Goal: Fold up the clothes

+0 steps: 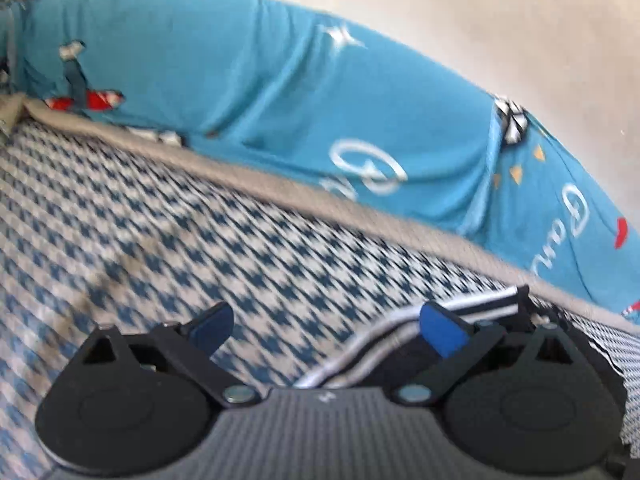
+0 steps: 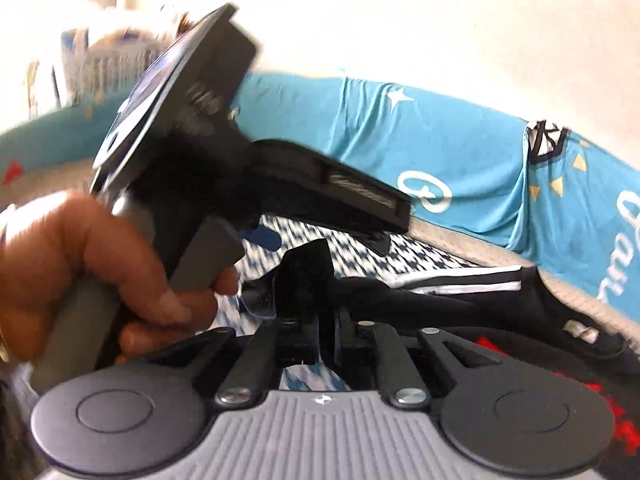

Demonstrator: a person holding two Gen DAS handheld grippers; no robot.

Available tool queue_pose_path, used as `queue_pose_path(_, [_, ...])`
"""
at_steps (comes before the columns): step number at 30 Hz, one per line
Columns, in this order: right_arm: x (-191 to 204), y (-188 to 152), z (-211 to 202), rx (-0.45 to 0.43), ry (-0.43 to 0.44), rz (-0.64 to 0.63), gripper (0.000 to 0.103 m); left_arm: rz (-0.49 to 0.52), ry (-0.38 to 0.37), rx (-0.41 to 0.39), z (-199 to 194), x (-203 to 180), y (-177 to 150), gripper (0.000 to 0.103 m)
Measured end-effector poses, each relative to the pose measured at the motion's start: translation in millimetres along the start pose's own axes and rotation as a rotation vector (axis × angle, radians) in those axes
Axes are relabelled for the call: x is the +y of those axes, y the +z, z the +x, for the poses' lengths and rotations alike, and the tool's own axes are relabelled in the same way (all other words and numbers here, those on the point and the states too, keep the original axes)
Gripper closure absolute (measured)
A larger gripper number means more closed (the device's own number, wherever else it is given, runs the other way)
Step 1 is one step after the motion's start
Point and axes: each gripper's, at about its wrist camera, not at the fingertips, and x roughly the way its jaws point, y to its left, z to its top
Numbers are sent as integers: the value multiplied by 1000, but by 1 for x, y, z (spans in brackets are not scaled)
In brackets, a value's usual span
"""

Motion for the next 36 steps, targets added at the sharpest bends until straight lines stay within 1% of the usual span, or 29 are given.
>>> queue_pose_path(3, [3,12,4,-33,45,135,95,-11,44,-40,-9,13,15,1])
queue_pose_path(5, [1,14,8,-46,96,229,95,-23,70,-67,-14,21,22,1])
queue_pose_path(7, [-2,14,12,-56,145,297,94,-22,90,-85,-18,26,27,1])
queue_pose_path(8, [-2,14,16,-50,162,307,89,-14,103,-90,-19,28,28,1])
queue_pose_path(9, [1,15,21,-27,174,288,83,-4,118,-94,-20,28,29,0])
queue_pose_path(11, [7,19,27,36,171,207,82,12,137,-99,-21,29,29,0])
queue_pose_path(12, [7,18,26,49,167,180,82,17,137,-96,-20,28,28,0])
queue_pose_path(18, [-17,10,5,16,146,204,81,61,122,-68,-10,14,19,0])
queue_pose_path(24, [-42,11,5,3,90,217,79,111,125,-41,-4,4,13,0])
queue_pose_path(25, [-46,12,6,7,94,221,78,113,126,-37,-3,4,12,0])
queue_pose_path(28, [-50,14,4,24,156,219,75,102,131,-31,-2,6,13,0])
queue_pose_path(29, [-49,15,3,31,195,207,73,96,131,-32,-3,7,14,0])
queue_pose_path(30, [-46,16,2,36,225,189,69,91,132,-32,-3,8,14,0])
queue_pose_path(32, [-41,18,-3,39,269,145,65,83,135,-33,-4,10,16,0])
queue_pose_path(34, [-40,19,-8,19,265,126,64,79,139,-27,-4,11,18,0])
queue_pose_path(36, [-45,21,-8,3,232,139,63,74,135,-14,-2,12,17,0])
